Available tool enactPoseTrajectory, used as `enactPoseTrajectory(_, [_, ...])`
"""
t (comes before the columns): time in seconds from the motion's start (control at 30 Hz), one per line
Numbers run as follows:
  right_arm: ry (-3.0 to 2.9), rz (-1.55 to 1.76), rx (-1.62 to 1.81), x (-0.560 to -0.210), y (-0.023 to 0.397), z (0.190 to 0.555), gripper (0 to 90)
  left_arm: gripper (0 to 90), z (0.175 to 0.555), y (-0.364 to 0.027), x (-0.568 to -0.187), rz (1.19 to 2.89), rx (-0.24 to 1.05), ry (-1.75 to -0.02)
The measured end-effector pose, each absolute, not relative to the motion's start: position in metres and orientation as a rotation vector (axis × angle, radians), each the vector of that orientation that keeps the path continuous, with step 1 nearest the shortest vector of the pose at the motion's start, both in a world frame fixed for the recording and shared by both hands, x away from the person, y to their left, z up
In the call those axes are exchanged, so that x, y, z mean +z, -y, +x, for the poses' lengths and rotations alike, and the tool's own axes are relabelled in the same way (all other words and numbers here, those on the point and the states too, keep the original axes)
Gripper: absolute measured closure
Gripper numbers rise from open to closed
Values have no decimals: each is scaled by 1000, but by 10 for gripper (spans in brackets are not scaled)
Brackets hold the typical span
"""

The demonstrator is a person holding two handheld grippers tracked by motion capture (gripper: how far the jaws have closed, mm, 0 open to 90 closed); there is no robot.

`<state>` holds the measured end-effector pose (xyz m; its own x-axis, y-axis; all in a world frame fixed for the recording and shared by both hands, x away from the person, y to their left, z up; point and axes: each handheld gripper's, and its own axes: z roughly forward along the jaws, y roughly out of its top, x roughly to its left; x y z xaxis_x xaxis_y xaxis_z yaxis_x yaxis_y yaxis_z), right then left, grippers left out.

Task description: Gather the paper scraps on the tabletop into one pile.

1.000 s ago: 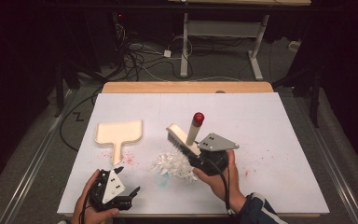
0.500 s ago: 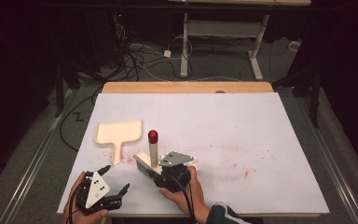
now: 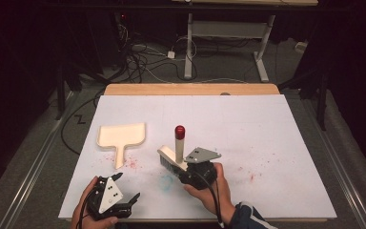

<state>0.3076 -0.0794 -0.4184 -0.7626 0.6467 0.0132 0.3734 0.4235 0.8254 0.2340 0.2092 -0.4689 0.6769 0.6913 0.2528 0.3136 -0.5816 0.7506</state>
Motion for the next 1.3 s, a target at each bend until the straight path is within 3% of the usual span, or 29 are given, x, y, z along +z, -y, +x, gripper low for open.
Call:
enactPoseTrajectory(0.27, [-2377, 706, 1303, -381, 154, 289, 681, 157, 234, -208, -471, 2216, 695, -766])
enactPoseTrajectory(0.6, [-2531, 666, 1099, -407, 215, 268, 681, 158, 235, -202, -472, 2249, 699, -754])
enactPoseTrajectory(0.73, [-2548, 672, 1052, -422, 212, 272, 681, 157, 237, -201, -472, 2251, 691, -752])
enactPoseTrajectory(1.0, [-2571, 527, 1060, -431, 164, 286, 681, 157, 241, -200, -476, 2273, 666, -745])
enactPoseTrajectory(1.3, [-2505, 528, 1199, -418, 151, 300, 682, 157, 242, -201, -477, 2284, 652, -747])
